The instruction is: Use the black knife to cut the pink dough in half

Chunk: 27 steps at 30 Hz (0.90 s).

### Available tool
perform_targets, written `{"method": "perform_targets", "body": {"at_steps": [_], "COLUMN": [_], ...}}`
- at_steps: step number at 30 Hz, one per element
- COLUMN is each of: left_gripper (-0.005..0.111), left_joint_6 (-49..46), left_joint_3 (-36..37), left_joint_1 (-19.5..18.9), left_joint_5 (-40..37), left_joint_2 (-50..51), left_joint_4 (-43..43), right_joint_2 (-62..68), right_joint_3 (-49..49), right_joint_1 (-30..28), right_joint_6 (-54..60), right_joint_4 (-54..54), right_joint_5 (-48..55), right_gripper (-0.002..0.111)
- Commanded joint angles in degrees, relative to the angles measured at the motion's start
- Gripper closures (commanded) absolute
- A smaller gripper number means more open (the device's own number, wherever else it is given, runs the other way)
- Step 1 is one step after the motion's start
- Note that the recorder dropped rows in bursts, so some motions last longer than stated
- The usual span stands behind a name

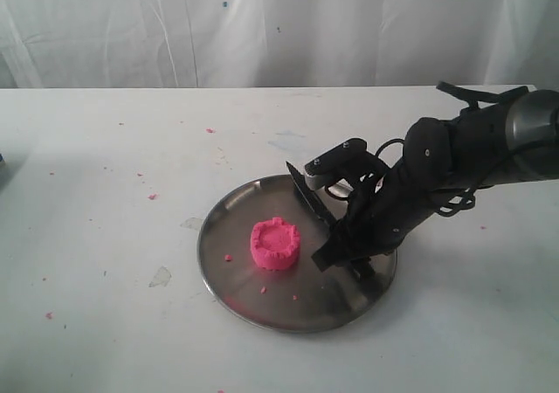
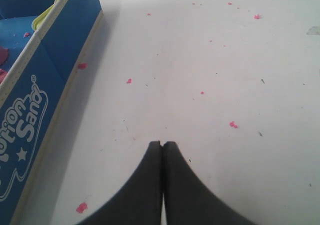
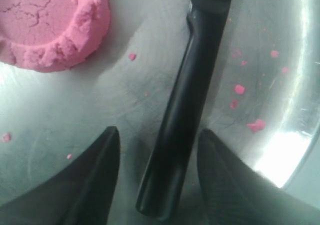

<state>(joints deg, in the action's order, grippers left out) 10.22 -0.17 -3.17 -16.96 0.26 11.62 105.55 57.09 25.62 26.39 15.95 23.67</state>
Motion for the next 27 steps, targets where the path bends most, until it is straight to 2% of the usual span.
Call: {"method": "perform_targets", "body": {"at_steps": [1, 18, 27], "left_gripper": [0.107, 0.107, 0.107], "left_joint_6": [0.05, 0.05, 0.05], "left_joint_3": [0.17, 0.17, 0.17], "left_joint_1": [-0.13, -0.13, -0.13], "left_joint_5": [-0.03, -0.03, -0.03], "left_joint_2": [-0.26, -0.26, -0.26], "left_joint_4": [-0.30, -0.30, -0.30], "right_joint_2": [0.03, 1.88, -0.12], "right_joint_3": [0.33, 0.33, 0.98], "right_joint_1": [0.04, 0.04, 0.04], "right_joint_6": [-1.07, -1.07, -2.68], "right_joint_4": [-0.55, -2.96, -2.85], "right_joint_5": [-0.27, 0.65, 1.44], "right_gripper": [0.062, 0.063, 0.092]}}
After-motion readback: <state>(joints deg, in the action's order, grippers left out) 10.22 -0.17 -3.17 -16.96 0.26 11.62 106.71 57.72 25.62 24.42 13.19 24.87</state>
